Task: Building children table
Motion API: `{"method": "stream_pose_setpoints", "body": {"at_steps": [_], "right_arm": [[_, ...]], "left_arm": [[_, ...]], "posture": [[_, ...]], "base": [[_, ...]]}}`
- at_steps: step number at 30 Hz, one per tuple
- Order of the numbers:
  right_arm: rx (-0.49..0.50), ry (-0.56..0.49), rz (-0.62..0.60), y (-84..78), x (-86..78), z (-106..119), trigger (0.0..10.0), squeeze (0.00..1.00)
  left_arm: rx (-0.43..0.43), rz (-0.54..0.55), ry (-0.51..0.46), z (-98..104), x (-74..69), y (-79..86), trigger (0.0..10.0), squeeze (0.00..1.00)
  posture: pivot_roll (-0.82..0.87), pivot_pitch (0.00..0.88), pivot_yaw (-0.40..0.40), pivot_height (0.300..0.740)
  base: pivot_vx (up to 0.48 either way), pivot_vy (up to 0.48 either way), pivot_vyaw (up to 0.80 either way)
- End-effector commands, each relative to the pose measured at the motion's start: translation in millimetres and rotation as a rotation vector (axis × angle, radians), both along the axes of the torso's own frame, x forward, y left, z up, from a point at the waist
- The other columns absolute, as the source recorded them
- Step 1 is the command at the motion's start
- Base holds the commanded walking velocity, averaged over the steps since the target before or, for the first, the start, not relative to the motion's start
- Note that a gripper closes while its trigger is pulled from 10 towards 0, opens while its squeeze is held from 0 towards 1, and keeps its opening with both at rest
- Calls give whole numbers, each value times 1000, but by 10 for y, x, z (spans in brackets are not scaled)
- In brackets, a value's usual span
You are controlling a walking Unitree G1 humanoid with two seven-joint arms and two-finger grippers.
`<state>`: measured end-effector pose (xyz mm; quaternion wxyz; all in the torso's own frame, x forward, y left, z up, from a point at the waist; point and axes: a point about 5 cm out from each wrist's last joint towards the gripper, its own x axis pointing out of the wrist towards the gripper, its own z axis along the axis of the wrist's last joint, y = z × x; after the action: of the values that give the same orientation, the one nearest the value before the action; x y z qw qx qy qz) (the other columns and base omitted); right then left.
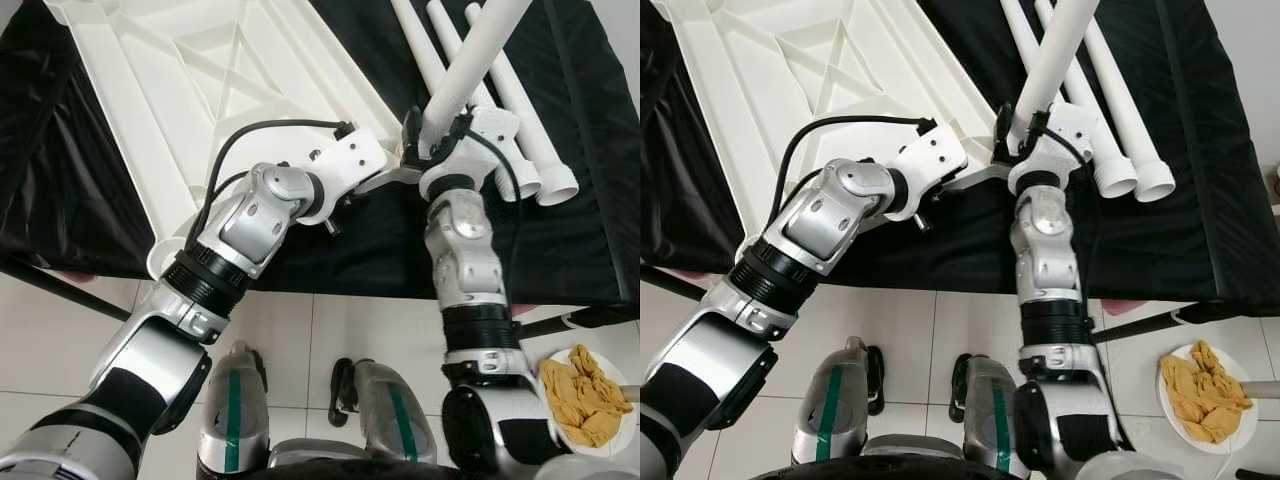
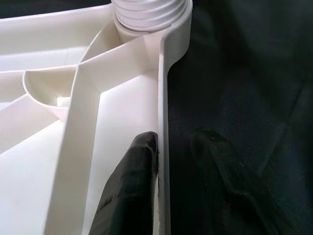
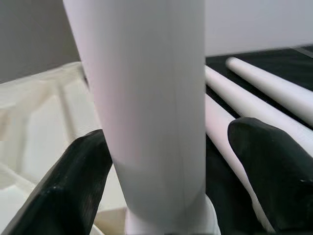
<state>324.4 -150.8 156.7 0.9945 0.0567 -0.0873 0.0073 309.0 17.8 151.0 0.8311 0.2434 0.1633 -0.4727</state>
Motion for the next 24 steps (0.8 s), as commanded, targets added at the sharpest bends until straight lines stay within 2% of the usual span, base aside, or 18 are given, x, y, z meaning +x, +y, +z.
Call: {"method": "stream_pose_setpoints", "body": {"at_steps": [1, 2, 4, 6, 12, 16, 24], "right_arm": [[12, -6, 62, -45, 27, 0, 10000, 0], [-9, -4, 122, -81, 55, -2, 10000, 0], [-9, -4, 122, -81, 55, -2, 10000, 0], [-56, 13, 207, -172, 112, -23, 10000, 0], [-114, 60, 312, -323, 198, -77, 10000, 0], [-136, 97, 403, -332, 227, -128, 10000, 0], [-150, 99, 477, -332, 306, -123, 10000, 0]], "left_arm": [[-1, 6, 0, 6, 17, -10, 10000, 0], [-1, 7, -2, 11, 22, -9, 10000, 0], [-1, 7, -2, 11, 22, -9, 10000, 0], [-2, 6, -4, 20, 28, -10, 10000, 0], [-1, 4, -8, 31, 35, -12, 10000, 0], [-2, 5, -12, 45, 43, -14, 10000, 0], [-4, 7, -18, 61, 54, -11, 10000, 0]], "posture": [[29, 16, -54, 740], [29, 16, -52, 740], [29, 16, -52, 740], [31, 15, -49, 740], [32, 12, -46, 740], [37, 8, -46, 740], [46, 0, -42, 740]], "base": [[0, 0, 0], [0, 0, 0], [0, 0, 0], [0, 0, 0], [0, 0, 0], [0, 0, 0], [0, 0, 0]]}}
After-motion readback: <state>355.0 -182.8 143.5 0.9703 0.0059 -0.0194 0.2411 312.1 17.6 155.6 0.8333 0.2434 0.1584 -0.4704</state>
